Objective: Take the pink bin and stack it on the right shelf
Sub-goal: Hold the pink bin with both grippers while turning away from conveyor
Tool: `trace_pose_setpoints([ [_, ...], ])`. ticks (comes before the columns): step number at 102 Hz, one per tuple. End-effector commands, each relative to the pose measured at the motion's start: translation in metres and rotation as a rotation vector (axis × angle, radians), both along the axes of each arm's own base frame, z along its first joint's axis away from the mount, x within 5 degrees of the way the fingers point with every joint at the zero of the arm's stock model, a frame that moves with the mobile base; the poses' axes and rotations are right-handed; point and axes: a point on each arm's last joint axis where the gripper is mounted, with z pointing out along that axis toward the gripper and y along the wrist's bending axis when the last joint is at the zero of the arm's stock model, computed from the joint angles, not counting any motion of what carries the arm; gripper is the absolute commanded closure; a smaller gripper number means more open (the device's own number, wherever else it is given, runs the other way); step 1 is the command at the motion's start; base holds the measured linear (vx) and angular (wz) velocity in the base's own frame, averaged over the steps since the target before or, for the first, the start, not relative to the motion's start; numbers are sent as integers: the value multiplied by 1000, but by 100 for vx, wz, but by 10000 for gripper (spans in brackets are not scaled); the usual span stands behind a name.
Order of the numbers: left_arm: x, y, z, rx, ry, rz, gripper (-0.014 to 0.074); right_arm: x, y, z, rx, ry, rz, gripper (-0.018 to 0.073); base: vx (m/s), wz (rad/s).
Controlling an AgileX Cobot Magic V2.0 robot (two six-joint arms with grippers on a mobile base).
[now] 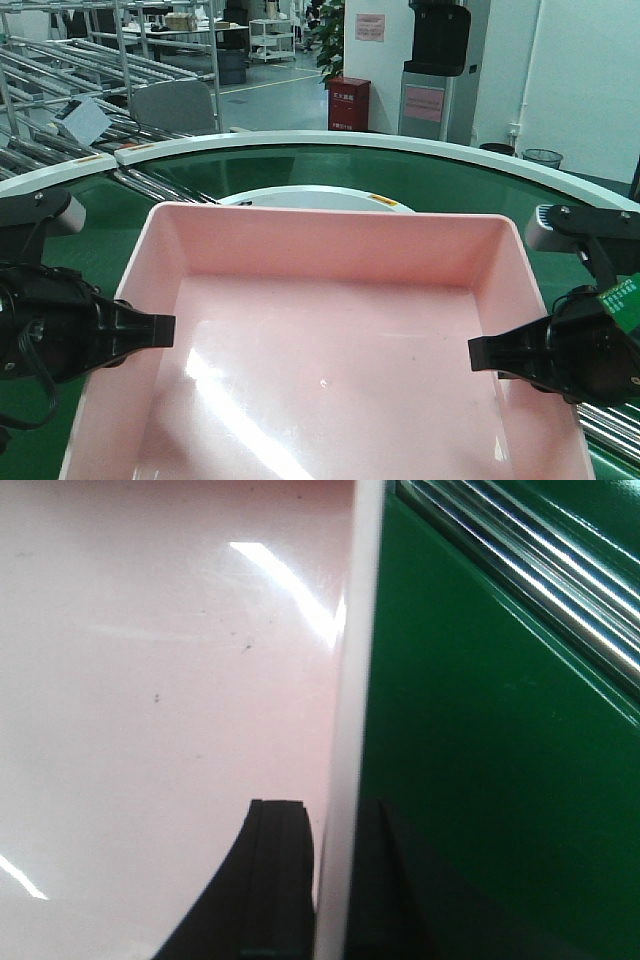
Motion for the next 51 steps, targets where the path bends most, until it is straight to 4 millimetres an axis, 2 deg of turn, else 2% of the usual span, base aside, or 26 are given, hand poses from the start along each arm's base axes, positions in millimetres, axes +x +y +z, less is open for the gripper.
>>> trace_pose_setpoints([
  [1,-3,4,28,-42,-149,14,598,-1,-8,22,-39,-136,4,568,-1,0],
  [24,-3,4,28,-42,-149,14,598,-1,-8,22,-39,-136,4,568,-6,-7],
  [51,-3,4,28,-42,-149,14,598,-1,-8,22,-39,-136,4,568,-17,-25],
])
